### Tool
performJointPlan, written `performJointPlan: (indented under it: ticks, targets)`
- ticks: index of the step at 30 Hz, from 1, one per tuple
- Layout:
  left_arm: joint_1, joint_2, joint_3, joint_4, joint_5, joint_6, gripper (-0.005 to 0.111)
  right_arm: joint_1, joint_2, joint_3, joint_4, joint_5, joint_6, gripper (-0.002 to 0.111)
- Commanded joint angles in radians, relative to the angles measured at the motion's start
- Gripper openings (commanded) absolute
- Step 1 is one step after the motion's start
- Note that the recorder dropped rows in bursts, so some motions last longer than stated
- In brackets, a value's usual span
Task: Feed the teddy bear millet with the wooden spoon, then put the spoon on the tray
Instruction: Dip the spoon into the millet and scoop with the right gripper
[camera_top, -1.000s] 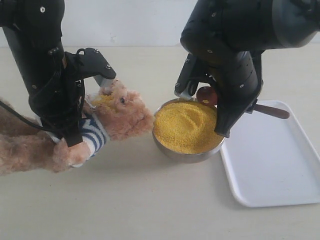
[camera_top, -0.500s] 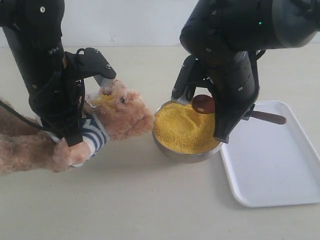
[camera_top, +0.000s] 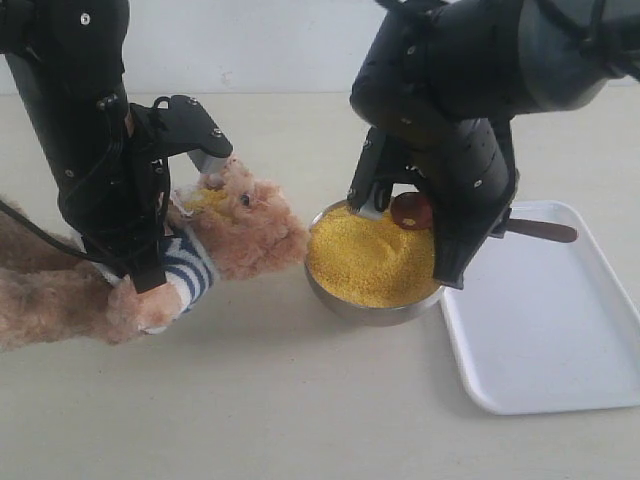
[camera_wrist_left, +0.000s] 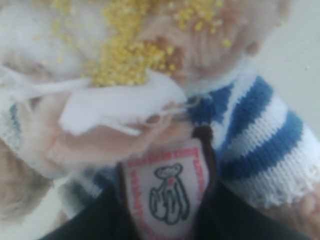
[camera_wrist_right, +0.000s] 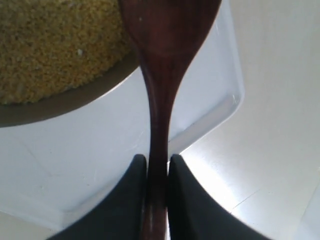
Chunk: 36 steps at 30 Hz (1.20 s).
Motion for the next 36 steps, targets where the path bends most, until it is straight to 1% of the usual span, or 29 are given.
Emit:
performJointPlan:
  ticks: [1,4,9,36]
  targets:
    - [-0.003,-0.012,-0.004,0.0,-0.004,-0.015,0.004,0.045,0.019,-0.001,-0.041,0.002,0.001,0.0]
    - [-0.003,-0.012,-0.004,0.0,-0.004,-0.015,0.004,0.065,0.023,-0.001,-0.066,-0.002,0.012,0.0]
    - [-0.003,-0.012,-0.004,0.0,-0.004,-0.015,0.004,0.065,0.023,-0.001,-0.085,0.003,0.045,0.0]
    - [-0.003,-0.012,-0.004,0.0,-0.004,-0.018,0.004,0.065,0.023,-0.001,0.084,-0.021,-0.015,0.0]
